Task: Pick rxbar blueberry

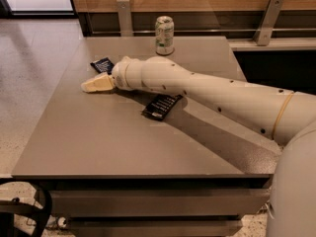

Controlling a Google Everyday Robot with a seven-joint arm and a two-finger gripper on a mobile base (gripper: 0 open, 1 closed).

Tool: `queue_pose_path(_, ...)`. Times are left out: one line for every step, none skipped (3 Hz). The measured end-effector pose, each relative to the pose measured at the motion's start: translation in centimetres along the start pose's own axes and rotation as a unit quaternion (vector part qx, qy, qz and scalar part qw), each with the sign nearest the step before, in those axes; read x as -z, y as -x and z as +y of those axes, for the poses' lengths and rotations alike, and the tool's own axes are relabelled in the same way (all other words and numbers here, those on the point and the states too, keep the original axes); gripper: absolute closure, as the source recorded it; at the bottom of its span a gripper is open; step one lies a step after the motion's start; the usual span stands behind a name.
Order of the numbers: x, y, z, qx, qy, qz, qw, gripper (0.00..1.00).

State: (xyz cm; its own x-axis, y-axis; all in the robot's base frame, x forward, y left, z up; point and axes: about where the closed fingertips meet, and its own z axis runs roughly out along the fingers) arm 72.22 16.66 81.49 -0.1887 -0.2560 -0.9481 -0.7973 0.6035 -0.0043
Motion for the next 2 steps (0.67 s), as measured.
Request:
queue_pose_path(-1.10, -1.03, 0.90, -0.015, 0.008, -0.003, 0.9998, 0.16)
queue_pose_path(-0.91, -0.47, 0.89, -0.015, 0.008, -0.003, 0.9998, 0.41)
